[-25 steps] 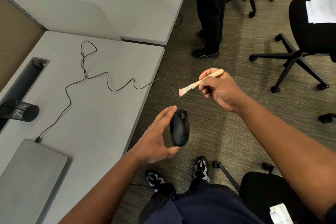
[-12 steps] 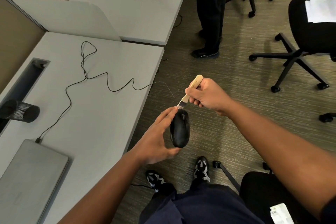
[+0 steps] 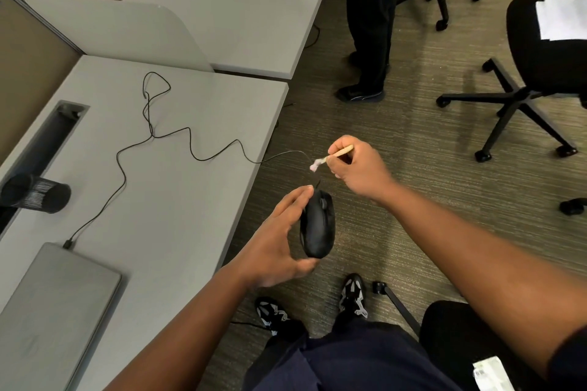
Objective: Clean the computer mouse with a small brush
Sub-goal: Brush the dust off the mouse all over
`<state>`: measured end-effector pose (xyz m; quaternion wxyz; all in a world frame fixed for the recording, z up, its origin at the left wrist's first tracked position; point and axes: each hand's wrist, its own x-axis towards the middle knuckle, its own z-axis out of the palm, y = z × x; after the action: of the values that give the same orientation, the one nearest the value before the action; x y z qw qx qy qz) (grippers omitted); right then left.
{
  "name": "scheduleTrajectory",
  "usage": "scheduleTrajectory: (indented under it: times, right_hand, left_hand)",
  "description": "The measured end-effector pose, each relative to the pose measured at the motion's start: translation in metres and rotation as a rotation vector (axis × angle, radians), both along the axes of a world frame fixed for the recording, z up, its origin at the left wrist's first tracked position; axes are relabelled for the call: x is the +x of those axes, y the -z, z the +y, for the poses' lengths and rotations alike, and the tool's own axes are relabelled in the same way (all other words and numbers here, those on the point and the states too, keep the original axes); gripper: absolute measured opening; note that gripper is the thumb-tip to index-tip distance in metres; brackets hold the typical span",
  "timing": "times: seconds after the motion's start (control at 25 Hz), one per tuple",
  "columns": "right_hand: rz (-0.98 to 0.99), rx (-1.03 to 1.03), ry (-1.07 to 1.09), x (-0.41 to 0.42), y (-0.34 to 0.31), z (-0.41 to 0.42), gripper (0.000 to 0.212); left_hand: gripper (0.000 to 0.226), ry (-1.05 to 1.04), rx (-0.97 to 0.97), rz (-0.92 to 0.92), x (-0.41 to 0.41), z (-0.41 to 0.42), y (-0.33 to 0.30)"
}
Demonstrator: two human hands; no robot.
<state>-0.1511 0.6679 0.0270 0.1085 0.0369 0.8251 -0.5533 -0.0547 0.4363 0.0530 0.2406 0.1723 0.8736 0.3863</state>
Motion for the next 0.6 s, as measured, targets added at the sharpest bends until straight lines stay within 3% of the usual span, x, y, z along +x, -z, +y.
scheduleTrajectory:
  times: [0.08,0.24,0.44,0.6]
  right_hand:
    - [0.033,-0.034,0.074,-0.001,-0.003,0.002,0.006]
    - [-0.022,-0.295,0.234,-0.007,-0.021,0.013,0.010]
    - [-0.137,-0.242,-0.019,-0.004,-0.034,0.015,0.012]
    - [-0.147,-0.195,-0.099,0.000,-0.034,0.008,0.012]
  left_hand:
    - [0.123,-0.004,-0.001,-0.001,0.000,-0.001,0.001]
    - [0.126,-0.014,-0.016,-0.011,0.000,-0.004,0.001]
    - [0.126,0.002,-0.005,-0.011,0.001,-0.002,-0.001]
    - [0.125,0.016,-0.006,-0.011,0.001,-0.001,-0.001]
